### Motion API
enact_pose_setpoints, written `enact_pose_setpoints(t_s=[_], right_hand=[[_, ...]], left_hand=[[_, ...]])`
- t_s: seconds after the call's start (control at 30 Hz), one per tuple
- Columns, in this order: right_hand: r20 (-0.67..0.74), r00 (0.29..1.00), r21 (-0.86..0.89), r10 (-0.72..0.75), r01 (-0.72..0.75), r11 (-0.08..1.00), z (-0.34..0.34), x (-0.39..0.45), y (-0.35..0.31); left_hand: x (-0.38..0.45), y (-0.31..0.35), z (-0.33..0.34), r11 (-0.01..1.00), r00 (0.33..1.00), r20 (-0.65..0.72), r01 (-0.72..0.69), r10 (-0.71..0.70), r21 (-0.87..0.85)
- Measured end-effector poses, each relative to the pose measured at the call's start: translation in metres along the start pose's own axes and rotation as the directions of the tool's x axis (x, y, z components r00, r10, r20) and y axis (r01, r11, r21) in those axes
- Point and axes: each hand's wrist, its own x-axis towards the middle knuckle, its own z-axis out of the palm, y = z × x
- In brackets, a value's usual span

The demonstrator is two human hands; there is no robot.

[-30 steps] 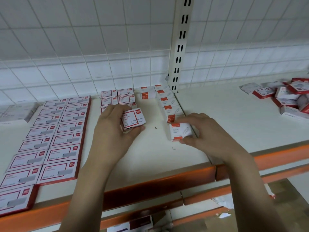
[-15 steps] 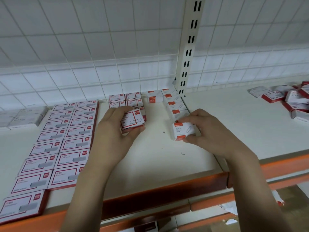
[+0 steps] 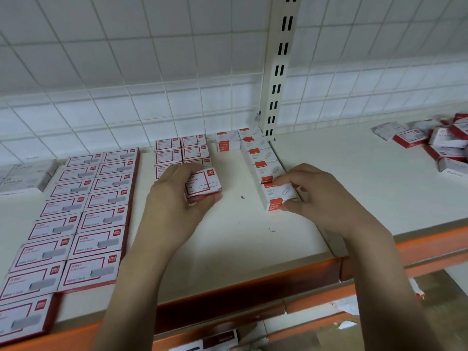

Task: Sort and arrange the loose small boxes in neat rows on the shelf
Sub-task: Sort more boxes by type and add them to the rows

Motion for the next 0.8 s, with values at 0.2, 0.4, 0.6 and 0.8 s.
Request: enact_pose_setpoints(t_s=[0.2,0.4,0.6,0.8], right_hand=[[-0.048,0.999,0.035,0.001,0.000,0.999,0.002,0.005,0.003],[-0.036,0.999,-0.006,0.013,-0.014,1.000,0.000,0.009,0.004],[-0.029,0.999,-0.012,0.035,-0.035,0.999,-0.002,0.008,0.003],[-0.055,0.998,-0.034,0.015,-0.017,0.999,0.008,0.007,0.000]], left_hand=[[0.003,0.000,0.002,1.000,1.000,0.009,0.011,-0.012,0.027],[0.003,-0.004,0.001,0.998,0.999,0.008,0.033,-0.033,0.048],[0.002,-0.011,0.002,0.996,0.999,0.025,0.035,-0.037,0.085],[0.002,-0.028,-0.003,0.978,0.996,0.080,0.019,-0.036,0.207]])
